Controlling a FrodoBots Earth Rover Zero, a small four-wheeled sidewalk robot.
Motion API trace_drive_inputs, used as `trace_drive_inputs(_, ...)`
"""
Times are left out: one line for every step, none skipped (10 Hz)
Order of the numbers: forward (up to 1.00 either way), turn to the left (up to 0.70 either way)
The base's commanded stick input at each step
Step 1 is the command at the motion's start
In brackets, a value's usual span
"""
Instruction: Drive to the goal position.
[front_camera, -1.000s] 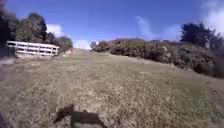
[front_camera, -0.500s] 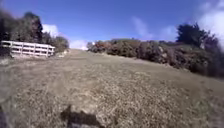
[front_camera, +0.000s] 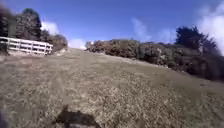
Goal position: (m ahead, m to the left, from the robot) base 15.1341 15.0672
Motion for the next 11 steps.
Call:
trace_drive_inputs(0.7,-0.35)
trace_drive_inputs(0.7,-0.35)
trace_drive_inputs(0.7,-0.35)
trace_drive_inputs(0.7,-0.35)
trace_drive_inputs(0.7,-0.35)
trace_drive_inputs(0.7,-0.35)
trace_drive_inputs(0.7,-0.35)
trace_drive_inputs(0.7,-0.29)
trace_drive_inputs(0.7,-0.17)
trace_drive_inputs(0.61,0.0)
trace_drive_inputs(0.29,0.0)
